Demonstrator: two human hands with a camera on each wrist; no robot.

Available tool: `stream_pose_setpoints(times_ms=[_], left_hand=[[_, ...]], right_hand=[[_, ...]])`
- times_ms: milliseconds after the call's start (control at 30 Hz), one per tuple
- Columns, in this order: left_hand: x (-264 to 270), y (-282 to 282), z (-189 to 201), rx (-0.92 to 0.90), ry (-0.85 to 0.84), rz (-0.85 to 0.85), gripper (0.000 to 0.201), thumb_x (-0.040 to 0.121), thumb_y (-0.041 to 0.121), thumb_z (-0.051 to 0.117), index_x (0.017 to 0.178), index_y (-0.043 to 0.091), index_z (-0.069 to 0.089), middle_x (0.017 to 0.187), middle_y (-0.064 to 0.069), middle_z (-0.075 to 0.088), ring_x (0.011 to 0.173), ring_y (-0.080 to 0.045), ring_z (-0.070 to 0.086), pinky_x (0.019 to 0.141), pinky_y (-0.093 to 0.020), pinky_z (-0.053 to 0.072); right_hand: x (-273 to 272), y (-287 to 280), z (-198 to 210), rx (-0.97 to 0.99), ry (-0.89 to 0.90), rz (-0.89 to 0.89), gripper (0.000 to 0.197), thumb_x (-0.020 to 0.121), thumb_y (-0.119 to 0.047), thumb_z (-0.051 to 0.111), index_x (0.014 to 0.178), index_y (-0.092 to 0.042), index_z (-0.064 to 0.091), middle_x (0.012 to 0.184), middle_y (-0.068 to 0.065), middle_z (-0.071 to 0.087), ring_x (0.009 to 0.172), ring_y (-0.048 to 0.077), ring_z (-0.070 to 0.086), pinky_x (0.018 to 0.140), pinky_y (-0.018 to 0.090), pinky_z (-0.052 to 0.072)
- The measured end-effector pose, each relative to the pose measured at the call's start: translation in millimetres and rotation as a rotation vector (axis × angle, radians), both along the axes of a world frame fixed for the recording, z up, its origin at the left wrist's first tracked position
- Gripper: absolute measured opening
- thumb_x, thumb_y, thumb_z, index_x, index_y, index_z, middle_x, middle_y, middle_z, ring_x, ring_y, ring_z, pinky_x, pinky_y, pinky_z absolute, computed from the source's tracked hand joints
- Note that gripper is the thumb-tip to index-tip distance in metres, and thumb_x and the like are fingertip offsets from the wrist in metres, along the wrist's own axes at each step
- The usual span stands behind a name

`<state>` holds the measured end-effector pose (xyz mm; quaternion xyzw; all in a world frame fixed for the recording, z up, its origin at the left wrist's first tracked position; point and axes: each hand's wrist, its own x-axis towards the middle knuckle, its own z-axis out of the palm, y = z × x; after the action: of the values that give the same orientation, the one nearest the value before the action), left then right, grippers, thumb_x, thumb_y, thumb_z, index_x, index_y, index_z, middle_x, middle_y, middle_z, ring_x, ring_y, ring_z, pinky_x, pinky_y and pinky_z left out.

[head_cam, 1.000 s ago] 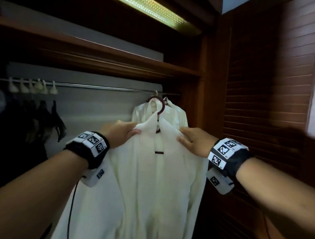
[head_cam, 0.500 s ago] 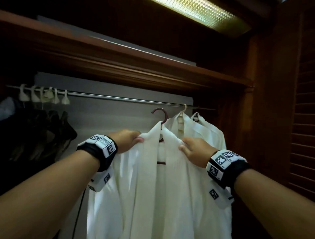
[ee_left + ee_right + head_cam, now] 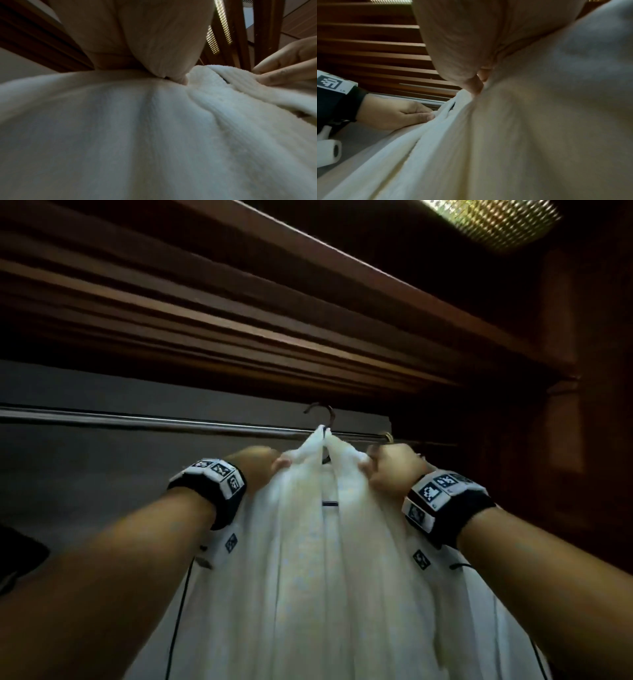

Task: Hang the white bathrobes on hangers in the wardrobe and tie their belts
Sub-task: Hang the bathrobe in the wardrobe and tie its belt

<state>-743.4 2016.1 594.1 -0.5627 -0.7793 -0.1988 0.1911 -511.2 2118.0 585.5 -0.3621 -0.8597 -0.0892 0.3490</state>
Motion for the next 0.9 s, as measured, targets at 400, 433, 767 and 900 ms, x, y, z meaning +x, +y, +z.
stream_pose_setpoints(times_ms=[400, 433, 767, 900], left_hand=[[-37.6, 85.2, -45.2, -0.009, -0.029, -0.020, 0.042, 0.104, 0.039, 0.034, 0.125, 0.010, 0.056, 0.130, -0.017, 0.060, 0.119, -0.030, 0.055, 0.096, -0.029, 0.038], [-40.2, 88.8, -51.1, 0.022, -0.040, -0.023, 0.041, 0.104, 0.039, 0.034, 0.122, 0.011, 0.056, 0.127, -0.017, 0.061, 0.117, -0.031, 0.056, 0.095, -0.030, 0.039], [-40.2, 82.3, -68.4, 0.147, 0.004, -0.007, 0.043, 0.102, 0.048, 0.026, 0.104, 0.023, 0.060, 0.112, -0.004, 0.067, 0.098, -0.023, 0.060, 0.080, -0.030, 0.040], [-38.4, 77.0, -65.6, 0.093, -0.007, 0.012, 0.057, 0.094, 0.067, 0.021, 0.108, 0.028, 0.060, 0.106, 0.004, 0.067, 0.092, -0.019, 0.061, 0.080, -0.035, 0.046]], right_hand=[[-44.0, 85.2, -42.5, -0.073, -0.086, 0.022, 0.028, 0.097, -0.025, 0.043, 0.115, -0.011, 0.059, 0.116, 0.014, 0.058, 0.107, 0.030, 0.058, 0.092, 0.032, 0.046], [-44.0, 92.6, -48.6, -0.055, -0.043, 0.061, 0.030, 0.097, -0.030, 0.043, 0.119, -0.014, 0.057, 0.118, 0.014, 0.056, 0.105, 0.029, 0.058, 0.092, 0.034, 0.047], [-47.7, 108.6, -65.6, -0.116, -0.048, 0.134, 0.058, 0.094, -0.062, 0.031, 0.131, -0.021, 0.047, 0.130, 0.002, 0.055, 0.112, 0.021, 0.056, 0.094, 0.038, 0.047], [-56.0, 99.8, -63.8, -0.112, -0.052, 0.096, 0.065, 0.086, -0.074, 0.035, 0.123, -0.023, 0.050, 0.120, -0.002, 0.058, 0.102, 0.019, 0.057, 0.088, 0.038, 0.049]])
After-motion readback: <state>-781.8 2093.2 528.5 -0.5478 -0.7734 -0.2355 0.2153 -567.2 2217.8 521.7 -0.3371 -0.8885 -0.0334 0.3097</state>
